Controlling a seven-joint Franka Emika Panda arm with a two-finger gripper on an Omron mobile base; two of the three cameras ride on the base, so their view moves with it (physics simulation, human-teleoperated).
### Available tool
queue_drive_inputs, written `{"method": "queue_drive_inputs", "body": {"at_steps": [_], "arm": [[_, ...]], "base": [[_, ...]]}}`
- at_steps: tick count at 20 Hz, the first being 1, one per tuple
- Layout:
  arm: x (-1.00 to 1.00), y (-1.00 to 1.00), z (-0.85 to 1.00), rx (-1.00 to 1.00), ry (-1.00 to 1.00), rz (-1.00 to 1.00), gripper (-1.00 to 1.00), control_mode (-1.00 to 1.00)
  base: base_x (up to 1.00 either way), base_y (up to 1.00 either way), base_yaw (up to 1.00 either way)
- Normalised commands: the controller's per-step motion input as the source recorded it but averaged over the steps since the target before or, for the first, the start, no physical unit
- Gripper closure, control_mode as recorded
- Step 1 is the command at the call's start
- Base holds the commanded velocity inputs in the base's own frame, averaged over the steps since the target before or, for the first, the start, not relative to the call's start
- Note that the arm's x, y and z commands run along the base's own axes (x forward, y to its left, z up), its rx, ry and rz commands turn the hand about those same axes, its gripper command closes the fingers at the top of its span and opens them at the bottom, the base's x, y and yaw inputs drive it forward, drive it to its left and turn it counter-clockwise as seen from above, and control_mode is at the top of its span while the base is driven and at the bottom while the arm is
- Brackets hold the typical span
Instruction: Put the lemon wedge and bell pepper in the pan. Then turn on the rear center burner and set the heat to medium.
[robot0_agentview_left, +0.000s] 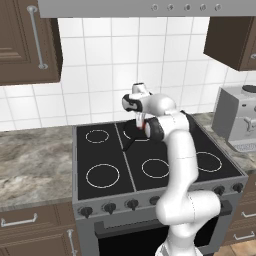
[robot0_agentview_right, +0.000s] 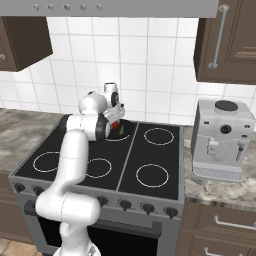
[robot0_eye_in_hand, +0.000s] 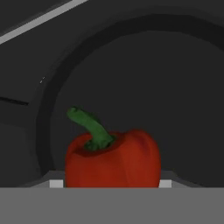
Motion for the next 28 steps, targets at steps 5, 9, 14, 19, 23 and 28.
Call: {"method": "queue_drive_inputs", "body": {"at_steps": [5,9,14,19,23,28], "arm": [[0.03,0.0,-0.22,0.0,0.0,0.0,1.0,-1.0],[0.0,0.0,-0.19,0.0,0.0,0.0,1.0,-1.0],[0.0,0.0,-0.14,0.0,0.0,0.0,1.0,-1.0],[0.0,0.0,-0.03,0.0,0.0,0.0,-1.0,-1.0],[0.0,0.0,0.0,0.0,-0.01,0.0,-1.0,-1.0],[-0.08,0.0,0.01,0.0,-0.12,0.0,-1.0,-1.0]], "base": [[0.0,0.0,0.0],[0.0,0.0,0.0],[0.0,0.0,0.0],[0.0,0.0,0.0],[0.0,0.0,0.0],[0.0,0.0,0.0]]}}
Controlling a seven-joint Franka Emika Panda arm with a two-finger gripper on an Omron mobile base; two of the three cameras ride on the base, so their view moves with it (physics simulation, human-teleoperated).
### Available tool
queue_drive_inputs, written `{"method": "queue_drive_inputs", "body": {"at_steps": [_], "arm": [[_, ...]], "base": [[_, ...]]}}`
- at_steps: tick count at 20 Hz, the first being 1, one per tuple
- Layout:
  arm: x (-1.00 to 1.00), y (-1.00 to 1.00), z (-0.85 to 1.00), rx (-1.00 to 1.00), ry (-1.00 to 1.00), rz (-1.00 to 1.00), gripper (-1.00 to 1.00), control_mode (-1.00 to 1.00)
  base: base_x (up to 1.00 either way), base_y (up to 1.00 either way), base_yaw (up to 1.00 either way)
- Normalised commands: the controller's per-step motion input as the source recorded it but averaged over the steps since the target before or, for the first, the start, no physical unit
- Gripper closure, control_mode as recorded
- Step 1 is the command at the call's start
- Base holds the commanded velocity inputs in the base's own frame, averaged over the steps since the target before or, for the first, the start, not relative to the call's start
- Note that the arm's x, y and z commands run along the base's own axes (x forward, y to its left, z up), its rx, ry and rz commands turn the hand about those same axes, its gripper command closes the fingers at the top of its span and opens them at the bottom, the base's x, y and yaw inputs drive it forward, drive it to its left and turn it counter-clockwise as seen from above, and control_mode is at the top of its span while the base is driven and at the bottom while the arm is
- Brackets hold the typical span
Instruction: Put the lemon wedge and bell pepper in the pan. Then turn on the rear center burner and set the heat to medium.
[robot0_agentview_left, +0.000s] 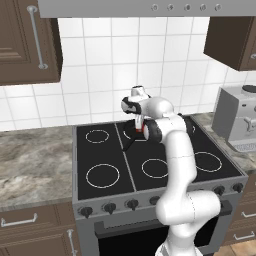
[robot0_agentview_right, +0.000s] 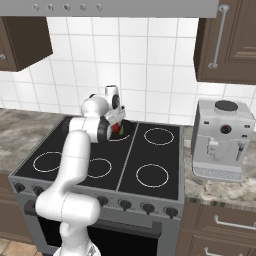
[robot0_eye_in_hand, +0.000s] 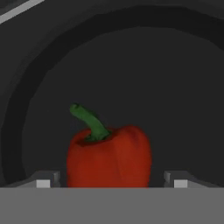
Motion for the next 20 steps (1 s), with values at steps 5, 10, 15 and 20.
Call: {"method": "queue_drive_inputs", "body": {"at_steps": [5,10,15,20], "arm": [[-0.17,0.0,0.16,0.0,-0.23,0.0,-1.0,-1.0],[-0.32,-0.05,0.21,0.03,-0.17,0.0,-1.0,-1.0],[-0.46,-0.28,0.05,0.05,-0.14,0.0,-1.0,-1.0],[-0.49,-0.41,0.33,0.11,-0.13,0.0,-1.0,-1.0]], "base": [[0.0,0.0,0.0],[0.0,0.0,0.0],[0.0,0.0,0.0],[0.0,0.0,0.0]]}}
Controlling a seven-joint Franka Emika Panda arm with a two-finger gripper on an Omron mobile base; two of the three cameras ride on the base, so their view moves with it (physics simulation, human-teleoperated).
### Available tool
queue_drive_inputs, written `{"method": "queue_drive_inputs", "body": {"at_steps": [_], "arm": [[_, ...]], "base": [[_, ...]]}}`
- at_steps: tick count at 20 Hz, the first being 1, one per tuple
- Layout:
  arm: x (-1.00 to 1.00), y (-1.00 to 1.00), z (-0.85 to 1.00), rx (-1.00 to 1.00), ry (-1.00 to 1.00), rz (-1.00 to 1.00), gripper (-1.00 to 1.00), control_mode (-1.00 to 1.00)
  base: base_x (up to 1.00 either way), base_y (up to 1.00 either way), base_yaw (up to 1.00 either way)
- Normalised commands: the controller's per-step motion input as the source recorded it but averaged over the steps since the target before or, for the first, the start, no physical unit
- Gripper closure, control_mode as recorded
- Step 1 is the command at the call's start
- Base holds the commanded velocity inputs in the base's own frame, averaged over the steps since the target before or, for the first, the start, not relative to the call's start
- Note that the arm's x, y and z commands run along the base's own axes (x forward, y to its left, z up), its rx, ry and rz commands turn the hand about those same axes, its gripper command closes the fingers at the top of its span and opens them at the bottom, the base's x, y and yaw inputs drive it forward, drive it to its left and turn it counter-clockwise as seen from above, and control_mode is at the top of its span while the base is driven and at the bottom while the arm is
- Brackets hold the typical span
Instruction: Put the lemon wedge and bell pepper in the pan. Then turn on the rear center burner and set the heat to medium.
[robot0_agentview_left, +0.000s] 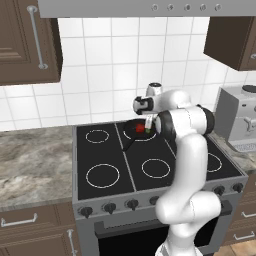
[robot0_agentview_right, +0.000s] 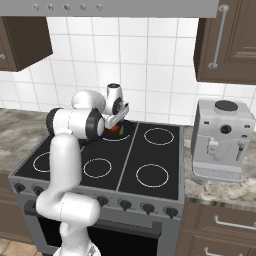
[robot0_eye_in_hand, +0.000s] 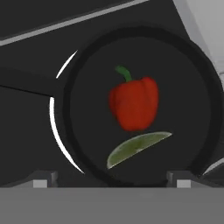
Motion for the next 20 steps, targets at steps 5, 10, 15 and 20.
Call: {"method": "queue_drive_inputs", "body": {"at_steps": [5,10,15,20], "arm": [[-0.35,-0.3,0.66,0.1,0.0,0.0,-1.0,-1.0],[-0.41,-0.23,0.53,0.07,0.0,0.0,-1.0,-1.0],[-0.46,-0.19,0.32,0.04,0.0,-0.06,-1.0,-1.0],[-0.59,-0.12,0.02,0.02,0.0,-0.15,-1.0,-1.0]], "base": [[0.0,0.0,0.0],[0.0,0.0,0.0],[0.0,0.0,0.0],[0.0,0.0,0.0]]}}
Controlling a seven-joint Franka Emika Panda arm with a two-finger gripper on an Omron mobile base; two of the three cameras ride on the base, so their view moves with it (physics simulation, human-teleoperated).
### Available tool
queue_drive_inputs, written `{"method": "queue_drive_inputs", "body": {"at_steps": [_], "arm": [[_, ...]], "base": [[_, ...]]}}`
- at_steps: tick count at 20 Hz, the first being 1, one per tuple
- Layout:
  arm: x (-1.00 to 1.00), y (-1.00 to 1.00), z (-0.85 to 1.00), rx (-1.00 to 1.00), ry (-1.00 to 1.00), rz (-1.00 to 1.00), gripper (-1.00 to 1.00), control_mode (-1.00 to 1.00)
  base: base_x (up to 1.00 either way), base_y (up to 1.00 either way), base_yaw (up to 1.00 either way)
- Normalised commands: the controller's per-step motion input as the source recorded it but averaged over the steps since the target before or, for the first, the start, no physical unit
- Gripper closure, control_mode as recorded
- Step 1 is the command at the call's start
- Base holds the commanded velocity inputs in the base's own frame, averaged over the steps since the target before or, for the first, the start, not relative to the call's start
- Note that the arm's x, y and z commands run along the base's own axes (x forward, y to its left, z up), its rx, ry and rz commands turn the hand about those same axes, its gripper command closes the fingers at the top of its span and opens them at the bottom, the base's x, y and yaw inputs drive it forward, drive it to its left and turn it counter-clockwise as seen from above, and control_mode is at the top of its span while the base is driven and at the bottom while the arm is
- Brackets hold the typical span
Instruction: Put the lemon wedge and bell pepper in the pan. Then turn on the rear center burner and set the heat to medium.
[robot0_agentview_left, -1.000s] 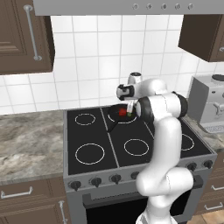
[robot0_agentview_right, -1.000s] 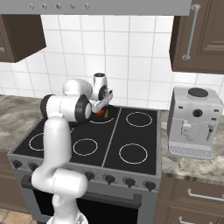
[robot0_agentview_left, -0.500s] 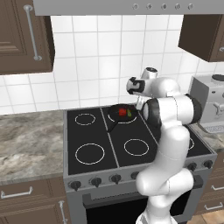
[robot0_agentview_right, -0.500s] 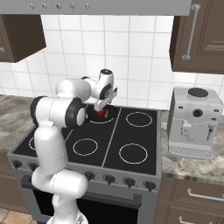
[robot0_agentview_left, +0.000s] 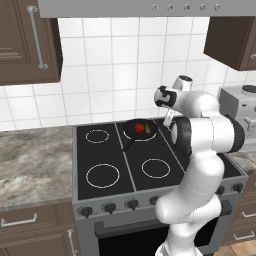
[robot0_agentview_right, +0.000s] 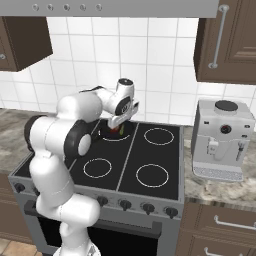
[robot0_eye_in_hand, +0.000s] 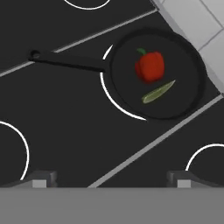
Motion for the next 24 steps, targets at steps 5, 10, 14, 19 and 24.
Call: {"method": "queue_drive_inputs", "body": {"at_steps": [5,10,14,19,24], "arm": [[-0.67,-0.01,0.0,0.0,0.0,-0.23,-1.0,-1.0],[-0.74,0.0,0.01,0.0,0.0,-0.19,-1.0,-1.0],[-0.76,-0.01,0.0,0.0,0.0,-0.15,-1.0,-1.0],[-0.73,-0.04,0.0,0.03,-0.03,-0.12,-1.0,-1.0],[-0.58,-0.05,0.0,0.02,0.0,-0.11,-1.0,-1.0]], "base": [[0.0,0.0,0.0],[0.0,0.0,0.0],[0.0,0.0,0.0],[0.0,0.0,0.0],[0.0,0.0,0.0]]}}
